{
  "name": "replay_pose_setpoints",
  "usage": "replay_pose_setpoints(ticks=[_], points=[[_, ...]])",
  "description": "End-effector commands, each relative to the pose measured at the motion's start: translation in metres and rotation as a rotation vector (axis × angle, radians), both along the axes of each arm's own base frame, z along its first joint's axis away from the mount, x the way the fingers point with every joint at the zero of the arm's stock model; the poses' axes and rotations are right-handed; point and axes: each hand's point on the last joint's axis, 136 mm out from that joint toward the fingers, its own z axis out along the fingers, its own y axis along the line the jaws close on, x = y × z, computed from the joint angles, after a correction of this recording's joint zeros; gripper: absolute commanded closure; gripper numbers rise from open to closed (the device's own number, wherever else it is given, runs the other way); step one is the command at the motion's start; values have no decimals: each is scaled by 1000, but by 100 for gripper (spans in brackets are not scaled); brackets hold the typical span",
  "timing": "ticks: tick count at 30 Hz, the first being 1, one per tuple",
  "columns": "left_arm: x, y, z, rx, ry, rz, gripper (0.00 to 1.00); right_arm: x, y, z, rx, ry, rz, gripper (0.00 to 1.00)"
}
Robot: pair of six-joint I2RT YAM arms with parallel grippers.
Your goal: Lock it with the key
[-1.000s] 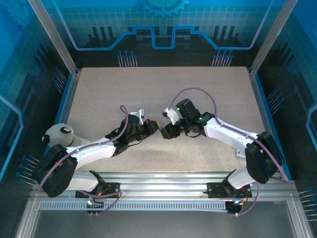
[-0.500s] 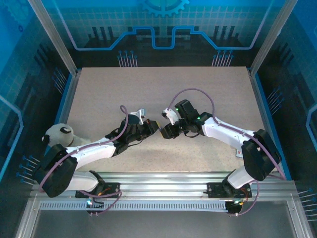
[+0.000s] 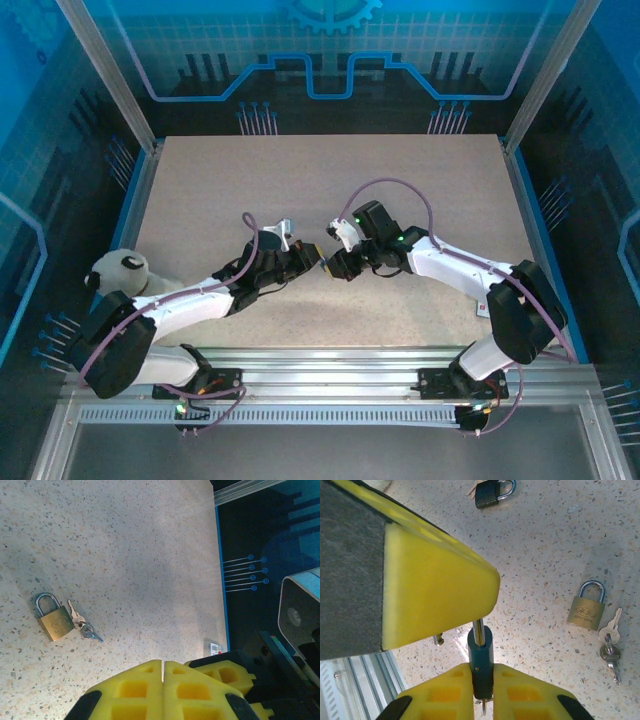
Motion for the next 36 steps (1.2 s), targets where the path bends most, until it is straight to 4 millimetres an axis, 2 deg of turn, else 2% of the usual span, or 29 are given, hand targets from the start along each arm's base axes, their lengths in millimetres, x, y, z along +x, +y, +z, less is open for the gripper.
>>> replay_pose_setpoints(ticks=[1, 7, 12, 18, 27, 30, 31, 36], points=[[0, -2, 19, -31, -63, -10, 100, 2, 6, 7, 33, 0, 13, 91], [-1, -2, 21, -34, -72, -12, 100, 2, 4, 8, 33, -5, 7, 99], [-2, -1, 23, -35, -82, -15, 100, 0, 5, 13, 54, -2, 15, 100], [-5, 0, 36, -39, -139, -35, 100, -16, 10, 30, 151, 33, 83, 100], [-15, -1, 58, -63, -241, -90, 100, -34, 9, 42, 284, 97, 130, 100], [-20, 0, 69, -78, -283, -109, 100, -36, 10, 53, 341, 104, 150, 100], [-22, 0, 72, -83, -294, -113, 100, -41, 6, 47, 345, 125, 155, 100], [-31, 3, 91, -104, -374, -148, 100, -55, 8, 59, 418, 136, 226, 100]])
